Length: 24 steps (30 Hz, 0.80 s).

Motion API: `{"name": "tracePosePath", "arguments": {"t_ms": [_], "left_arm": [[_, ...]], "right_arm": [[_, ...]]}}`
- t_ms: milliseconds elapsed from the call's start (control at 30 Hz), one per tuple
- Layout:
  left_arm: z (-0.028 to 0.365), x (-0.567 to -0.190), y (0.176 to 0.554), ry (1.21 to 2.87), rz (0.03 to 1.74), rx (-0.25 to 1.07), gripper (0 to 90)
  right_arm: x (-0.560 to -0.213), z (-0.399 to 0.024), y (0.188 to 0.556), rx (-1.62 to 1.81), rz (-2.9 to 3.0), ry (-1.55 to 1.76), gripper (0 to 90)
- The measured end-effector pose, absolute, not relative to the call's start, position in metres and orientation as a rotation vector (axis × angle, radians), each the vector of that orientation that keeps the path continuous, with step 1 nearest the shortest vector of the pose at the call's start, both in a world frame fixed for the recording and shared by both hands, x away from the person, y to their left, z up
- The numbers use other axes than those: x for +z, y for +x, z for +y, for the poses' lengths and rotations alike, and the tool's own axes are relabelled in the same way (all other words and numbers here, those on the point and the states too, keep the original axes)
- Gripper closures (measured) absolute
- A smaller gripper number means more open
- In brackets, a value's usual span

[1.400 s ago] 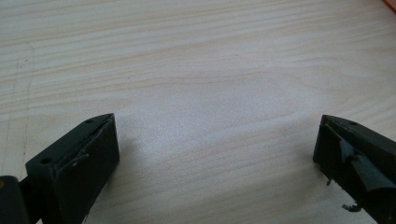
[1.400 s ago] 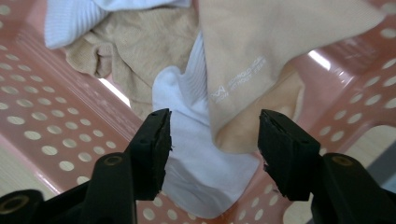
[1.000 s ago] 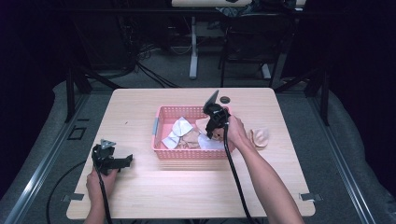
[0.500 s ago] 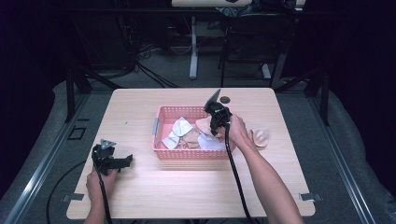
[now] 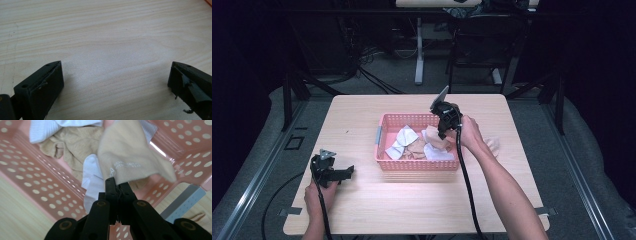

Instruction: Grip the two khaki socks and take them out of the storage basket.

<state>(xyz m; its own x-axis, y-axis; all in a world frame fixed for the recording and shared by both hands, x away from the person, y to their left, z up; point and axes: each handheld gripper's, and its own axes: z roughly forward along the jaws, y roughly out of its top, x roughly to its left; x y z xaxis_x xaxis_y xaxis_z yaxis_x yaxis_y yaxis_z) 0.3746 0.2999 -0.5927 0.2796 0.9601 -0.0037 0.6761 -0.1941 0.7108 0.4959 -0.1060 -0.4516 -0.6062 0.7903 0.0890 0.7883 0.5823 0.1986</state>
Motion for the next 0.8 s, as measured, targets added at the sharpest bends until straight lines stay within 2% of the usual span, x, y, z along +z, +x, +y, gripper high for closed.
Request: {"name": "tracePosePath", "arguments": {"t_ms": [500, 800], "left_arm": [[0.3, -0.593, 0.375, 1.949, 1.466, 0.607, 0.1], [0.3, -0.593, 0.375, 1.949, 1.466, 0.607, 0.1]], "right_arm": [[-0.41, -0.102, 0.487, 0.398, 2.813, 1.31, 88.0], [-0.396, -0.106, 0.485, 0.45, 2.816, 1.315, 88.0]]}}
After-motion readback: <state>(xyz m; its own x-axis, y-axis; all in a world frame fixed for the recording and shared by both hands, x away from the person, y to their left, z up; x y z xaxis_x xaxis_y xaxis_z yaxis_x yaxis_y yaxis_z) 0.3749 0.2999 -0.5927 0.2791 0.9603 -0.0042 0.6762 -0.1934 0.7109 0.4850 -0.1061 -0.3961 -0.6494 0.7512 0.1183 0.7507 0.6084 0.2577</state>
